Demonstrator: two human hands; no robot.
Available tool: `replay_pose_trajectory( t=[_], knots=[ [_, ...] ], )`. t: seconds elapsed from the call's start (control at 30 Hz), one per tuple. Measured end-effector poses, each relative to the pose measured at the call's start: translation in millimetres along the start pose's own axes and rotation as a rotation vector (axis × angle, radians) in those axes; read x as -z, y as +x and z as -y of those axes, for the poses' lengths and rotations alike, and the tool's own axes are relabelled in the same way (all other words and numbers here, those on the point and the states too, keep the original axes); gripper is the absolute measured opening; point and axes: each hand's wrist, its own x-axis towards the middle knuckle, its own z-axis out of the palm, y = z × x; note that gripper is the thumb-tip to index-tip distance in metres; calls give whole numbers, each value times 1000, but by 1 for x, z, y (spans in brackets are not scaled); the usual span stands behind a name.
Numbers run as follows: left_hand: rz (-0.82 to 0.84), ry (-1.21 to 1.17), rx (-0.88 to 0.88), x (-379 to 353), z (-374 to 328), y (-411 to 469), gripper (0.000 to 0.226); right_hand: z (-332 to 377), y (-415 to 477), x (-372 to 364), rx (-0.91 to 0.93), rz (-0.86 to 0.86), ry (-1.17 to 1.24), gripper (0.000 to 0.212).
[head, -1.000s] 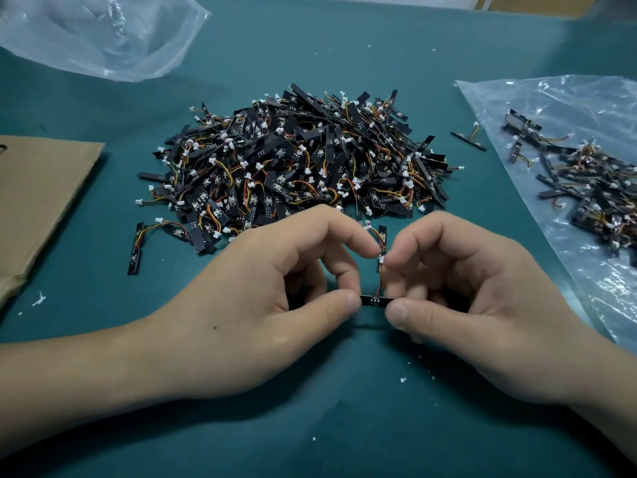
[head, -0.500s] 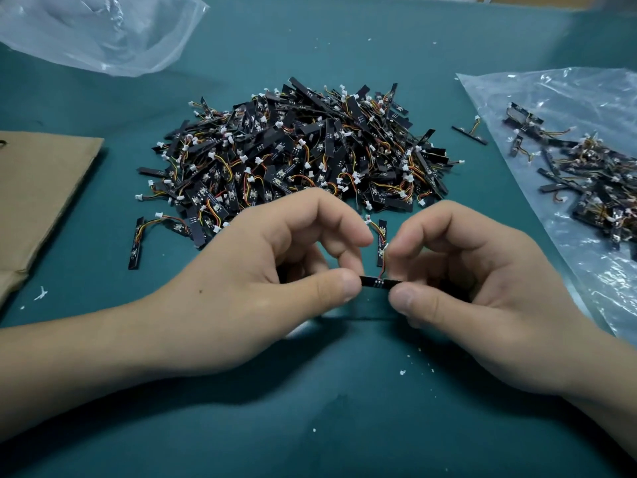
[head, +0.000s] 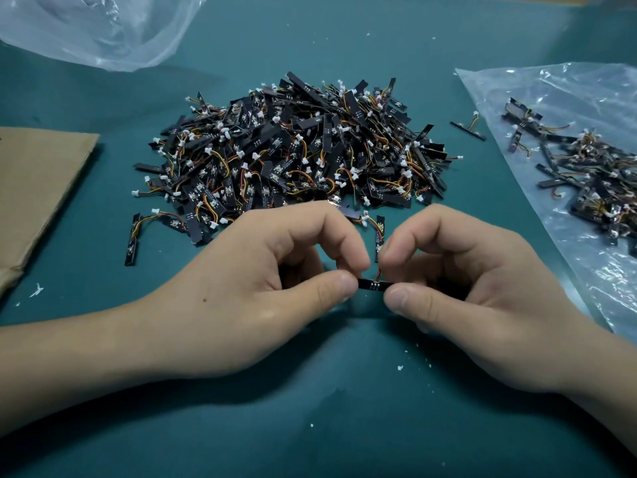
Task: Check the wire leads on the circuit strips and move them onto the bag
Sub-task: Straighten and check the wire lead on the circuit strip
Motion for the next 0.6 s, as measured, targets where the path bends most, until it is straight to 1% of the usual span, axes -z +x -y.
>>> replay_pose_trajectory(
  t=[0.07, 0.17, 0.23, 0.3, 0.37, 0.5, 0.6],
  knots=[
    [3, -21, -4, 0, 0, 0, 14, 0, 0, 0, 8, 2, 11, 20],
    [-11, -102, 27, 0, 1, 1, 15, -1, -1, -2, 84, -51, -87, 21],
    [-18, -128, 45, -1, 0, 1, 16, -1, -1, -2, 104, -64, -109, 15],
    [-18, -49, 8, -2, 0, 0, 16, -2, 0, -1, 73, -68, -70, 10],
    [-22, 44, -24, -3, -1, -1, 15, -3, 0, 1, 49, -90, -54, 10],
    [-41, -14, 26, -3, -1, 0, 16, -3, -1, -2, 63, -109, -103, 11],
    [-38, 16, 14, -4, -2, 0, 14, -3, -1, -2, 81, -137, -140, 10]
  ],
)
